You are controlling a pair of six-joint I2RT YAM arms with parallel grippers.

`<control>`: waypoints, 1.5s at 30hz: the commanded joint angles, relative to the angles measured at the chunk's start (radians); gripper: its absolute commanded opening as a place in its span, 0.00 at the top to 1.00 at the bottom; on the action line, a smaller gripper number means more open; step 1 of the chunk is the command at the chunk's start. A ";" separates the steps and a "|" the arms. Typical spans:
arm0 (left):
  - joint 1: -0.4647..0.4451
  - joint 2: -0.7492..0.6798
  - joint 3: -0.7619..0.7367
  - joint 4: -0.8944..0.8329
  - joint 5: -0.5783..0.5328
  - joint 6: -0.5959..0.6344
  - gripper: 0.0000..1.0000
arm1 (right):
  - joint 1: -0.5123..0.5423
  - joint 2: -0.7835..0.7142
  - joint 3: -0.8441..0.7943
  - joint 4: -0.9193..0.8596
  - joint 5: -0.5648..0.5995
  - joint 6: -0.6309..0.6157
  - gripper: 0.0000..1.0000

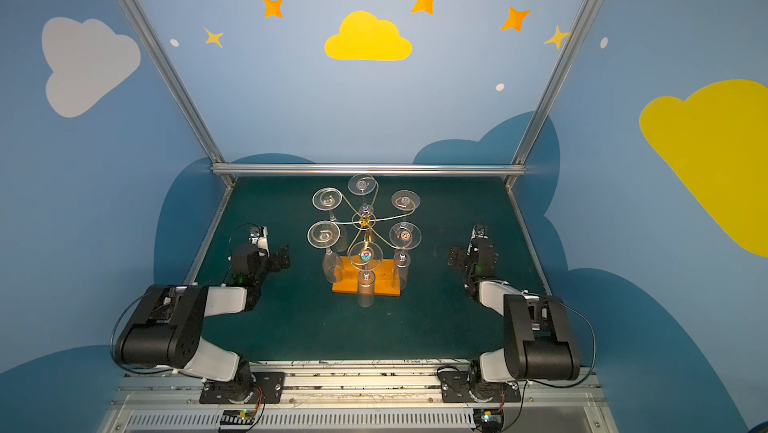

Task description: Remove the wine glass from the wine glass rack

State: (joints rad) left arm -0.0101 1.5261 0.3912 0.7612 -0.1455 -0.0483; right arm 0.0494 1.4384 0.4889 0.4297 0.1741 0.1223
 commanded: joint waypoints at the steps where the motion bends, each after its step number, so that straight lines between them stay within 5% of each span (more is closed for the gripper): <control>1: 0.006 0.007 0.013 0.039 0.016 0.018 0.01 | 0.007 0.010 0.028 0.030 0.011 -0.008 0.01; 3: 0.003 -0.029 0.023 0.038 0.014 0.032 0.01 | 0.008 0.004 0.019 0.039 0.017 -0.011 0.01; 6: 0.002 -0.220 0.150 -0.350 0.036 0.025 0.01 | 0.009 -0.042 0.044 -0.036 0.037 -0.016 0.01; 9: 0.007 -0.385 0.226 -0.505 -0.019 -0.048 0.01 | 0.019 -0.148 0.110 -0.217 0.073 -0.007 0.01; 22: 0.008 -0.753 0.601 -1.176 0.262 -0.271 0.02 | 0.017 -0.674 0.452 -0.754 -0.114 0.088 0.01; 29: 0.007 -0.794 0.721 -1.331 0.534 -0.431 0.06 | 0.018 -0.641 0.738 -1.130 -0.397 0.093 0.01; 34: 0.007 -0.799 0.745 -1.324 0.680 -0.615 0.10 | 0.018 -0.628 0.820 -1.241 -0.568 0.152 0.01; 45: -0.090 -0.793 0.710 -1.230 0.807 -0.909 0.20 | 0.021 -0.600 0.878 -1.348 -0.718 0.193 0.01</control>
State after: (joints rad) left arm -0.0654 0.7280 1.1027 -0.5064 0.6113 -0.8669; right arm 0.0654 0.8276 1.3491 -0.8715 -0.4767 0.2924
